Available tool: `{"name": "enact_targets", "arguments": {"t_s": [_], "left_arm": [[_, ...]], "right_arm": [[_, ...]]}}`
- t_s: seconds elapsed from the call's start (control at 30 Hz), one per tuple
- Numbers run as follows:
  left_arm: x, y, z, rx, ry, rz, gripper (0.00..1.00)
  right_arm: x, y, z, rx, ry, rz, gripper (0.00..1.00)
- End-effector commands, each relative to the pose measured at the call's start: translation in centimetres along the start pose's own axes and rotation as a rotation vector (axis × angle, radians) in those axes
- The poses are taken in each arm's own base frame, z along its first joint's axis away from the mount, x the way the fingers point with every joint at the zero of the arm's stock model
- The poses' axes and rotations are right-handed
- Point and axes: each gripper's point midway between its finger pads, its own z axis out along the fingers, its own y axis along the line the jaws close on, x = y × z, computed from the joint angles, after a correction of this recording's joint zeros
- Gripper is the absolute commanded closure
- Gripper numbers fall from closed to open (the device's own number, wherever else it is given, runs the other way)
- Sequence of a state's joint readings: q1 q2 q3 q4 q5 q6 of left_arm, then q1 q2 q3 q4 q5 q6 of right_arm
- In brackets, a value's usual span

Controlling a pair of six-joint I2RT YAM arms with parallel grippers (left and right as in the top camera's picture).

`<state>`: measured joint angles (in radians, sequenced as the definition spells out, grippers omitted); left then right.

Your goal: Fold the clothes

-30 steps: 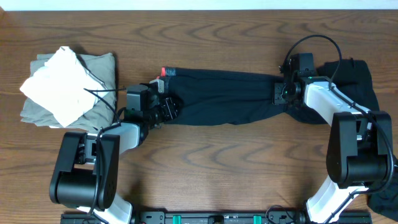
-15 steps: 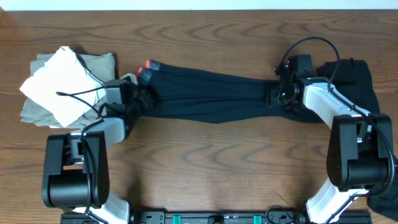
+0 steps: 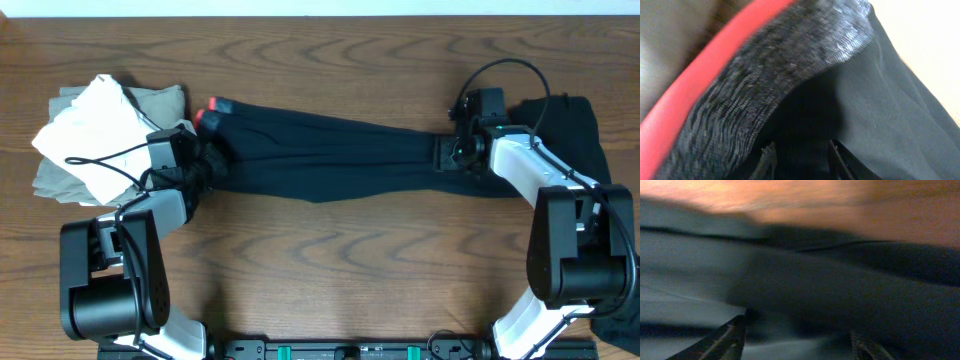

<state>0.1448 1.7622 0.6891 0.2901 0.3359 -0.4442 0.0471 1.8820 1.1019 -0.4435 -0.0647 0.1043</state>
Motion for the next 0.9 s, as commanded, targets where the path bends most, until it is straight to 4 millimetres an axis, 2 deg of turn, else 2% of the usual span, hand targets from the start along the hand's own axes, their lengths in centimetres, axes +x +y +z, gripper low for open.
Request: {"name": "enact_targets", "arguments": {"t_s": [0.0, 0.1, 0.27, 0.53, 0.67, 0.77, 0.87], "left_arm": [[4.8, 8.4, 0.2, -0.295, 0.093, -0.083, 0.62], [4.8, 8.4, 0.2, -0.295, 0.093, -0.084, 0.62], [4.8, 8.4, 0.2, -0.295, 0.093, -0.084, 0.62], [4.8, 8.4, 0.2, -0.295, 0.093, -0.083, 0.62], [4.8, 7.6, 0.4, -0.250, 0.102, -0.078, 0.61], [4.3, 5.8, 0.8, -0.150, 0.098, -0.036, 0.61], [3.5, 5.3, 0.7, -0.132, 0.071, -0.027, 0.61]], "right_arm": [[-0.3, -2.9, -0.2, 0.098, -0.027, 0.049, 0.30], [-0.9, -3.5, -0.3, 0.101, -0.050, 0.073, 0.26], [-1.1, -4.3, -0.3, 0.111, -0.061, 0.149, 0.25], [0.4, -8.9, -1.0, 0.260, -0.040, 0.362, 0.21], [0.5, -10.2, -1.4, 0.258, -0.038, 0.397, 0.17], [0.0, -10.3, -2.3, 0.223, -0.053, 0.356, 0.16], [-1.1, -10.2, -4.6, 0.191, -0.102, 0.307, 0.16]]}}
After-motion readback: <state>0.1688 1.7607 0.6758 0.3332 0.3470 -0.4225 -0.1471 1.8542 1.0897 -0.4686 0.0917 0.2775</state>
